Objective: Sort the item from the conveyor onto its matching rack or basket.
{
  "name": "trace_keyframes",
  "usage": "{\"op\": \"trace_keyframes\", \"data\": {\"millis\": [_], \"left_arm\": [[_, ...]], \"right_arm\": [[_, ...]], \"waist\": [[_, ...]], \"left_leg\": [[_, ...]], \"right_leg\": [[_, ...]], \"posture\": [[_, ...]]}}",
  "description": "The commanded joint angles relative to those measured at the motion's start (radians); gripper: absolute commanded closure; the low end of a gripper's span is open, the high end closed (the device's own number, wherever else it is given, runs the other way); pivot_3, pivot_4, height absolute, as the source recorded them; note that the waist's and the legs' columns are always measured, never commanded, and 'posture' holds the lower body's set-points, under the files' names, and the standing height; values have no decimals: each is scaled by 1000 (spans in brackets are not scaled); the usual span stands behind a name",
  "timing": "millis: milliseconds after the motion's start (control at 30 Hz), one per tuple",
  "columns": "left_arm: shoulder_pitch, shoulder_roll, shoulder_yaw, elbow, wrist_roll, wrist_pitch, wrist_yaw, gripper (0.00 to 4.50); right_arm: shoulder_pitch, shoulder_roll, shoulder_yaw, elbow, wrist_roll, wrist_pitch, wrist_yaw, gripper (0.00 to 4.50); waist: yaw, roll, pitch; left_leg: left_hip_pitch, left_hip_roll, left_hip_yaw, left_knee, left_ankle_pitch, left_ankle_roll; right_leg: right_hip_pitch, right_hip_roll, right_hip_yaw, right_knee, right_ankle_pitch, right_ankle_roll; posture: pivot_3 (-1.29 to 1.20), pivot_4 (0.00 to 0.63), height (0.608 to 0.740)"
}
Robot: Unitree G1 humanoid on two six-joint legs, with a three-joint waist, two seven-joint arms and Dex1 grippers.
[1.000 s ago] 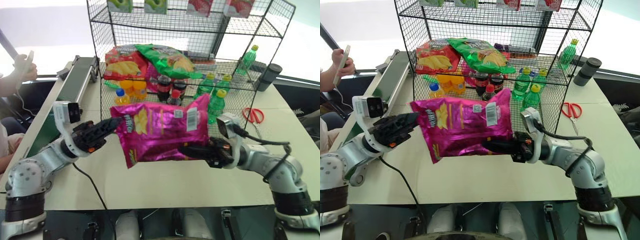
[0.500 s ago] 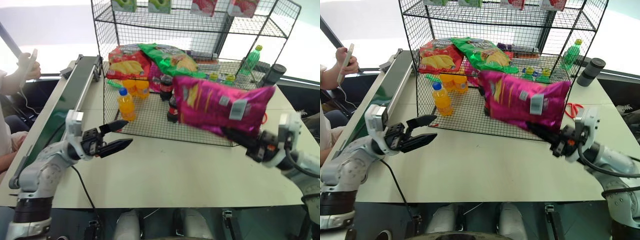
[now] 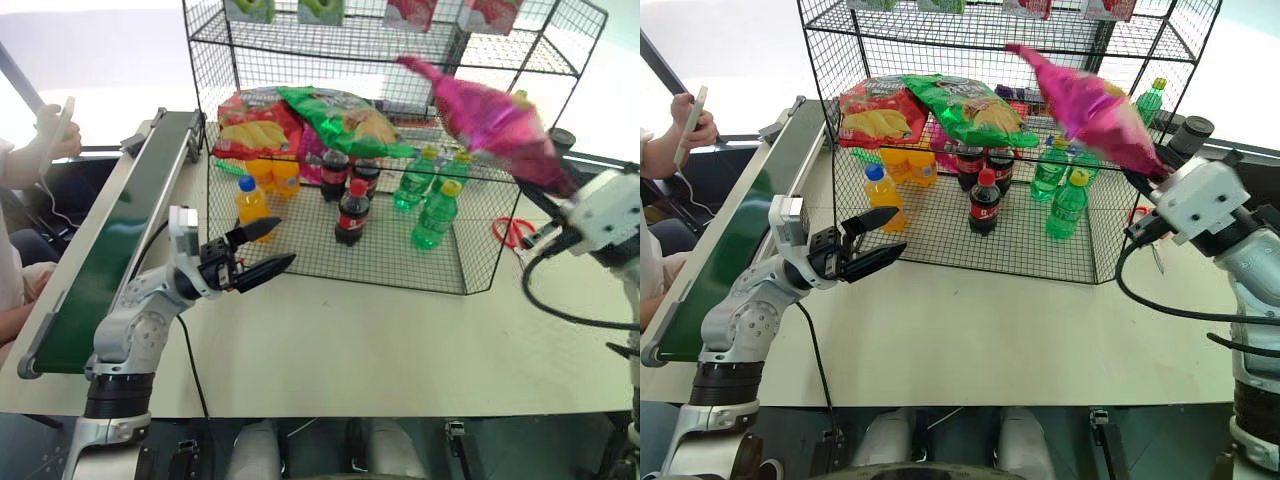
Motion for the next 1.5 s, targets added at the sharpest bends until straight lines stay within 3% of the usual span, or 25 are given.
{"op": "trace_keyframes", "data": {"millis": [33, 167, 467, 767, 1100, 1267, 1400, 1433, 1500], "left_arm": [[-19, -9, 0, -26, 6, -25, 6, 0], [-13, -18, -3, -36, 11, -32, 18, 0], [9, -46, -24, -69, 41, -57, 43, 0], [34, -64, -33, -109, 39, -64, 84, 0], [46, -70, -40, -128, 48, -76, 108, 0], [50, -78, -45, -128, 59, -87, 115, 0], [52, -81, -45, -127, 61, -88, 120, 0], [53, -82, -47, -126, 63, -90, 119, 0], [57, -85, -51, -121, 68, -94, 118, 0]], "right_arm": [[-20, -66, 24, 96, -187, -159, -83, 4311], [-94, -77, 40, 181, -274, -145, -184, 4311], [-280, -80, 222, 375, -451, -173, -292, 4311], [-579, -44, 384, 747, -499, -197, -365, 4311], [-772, -22, 487, 1021, -529, -256, -435, 4311], [-778, -18, 468, 1039, -450, -273, -373, 1956], [-757, -21, 429, 996, -316, -228, -225, 253], [-746, -15, 412, 973, -252, -198, -150, 40], [-733, -22, 384, 931, -185, -151, -83, 40]], "waist": [[-1, 0, 0], [-3, 1, 1], [-23, 1, 1], [-26, 2, 1], [-27, 4, 2], [-27, 4, 2], [-27, 4, 2], [-26, 4, 2], [-26, 4, 2]], "left_leg": [[0, 0, 0, 0, 1, -1], [0, 0, 0, 1, 2, -3], [0, 0, 0, 2, 2, -3], [1, 1, 1, 3, 2, -4], [1, 1, 3, 3, 2, -4], [1, 1, 3, 4, 3, -4], [1, 1, 3, 4, 3, -4], [1, 1, 3, 4, 3, -4], [1, 1, 3, 4, 3, -4]], "right_leg": [[0, 0, 0, 0, 0, 0], [0, 0, 1, 1, 0, 0], [1, 0, 1, 2, 0, 0], [0, 0, 1, 4, 0, 0], [0, 0, 1, 4, 0, 0], [1, 0, 2, 5, 0, 0], [0, 0, 2, 6, 0, 0], [0, 0, 2, 6, 0, 0], [1, 0, 2, 6, 0, 1]], "posture": [[0, 150, 726], [0, 150, 726], [0, 150, 726], [0, 150, 726], [0, 150, 726], [0, 150, 726], [0, 150, 726], [0, 150, 726], [0, 150, 726]]}}
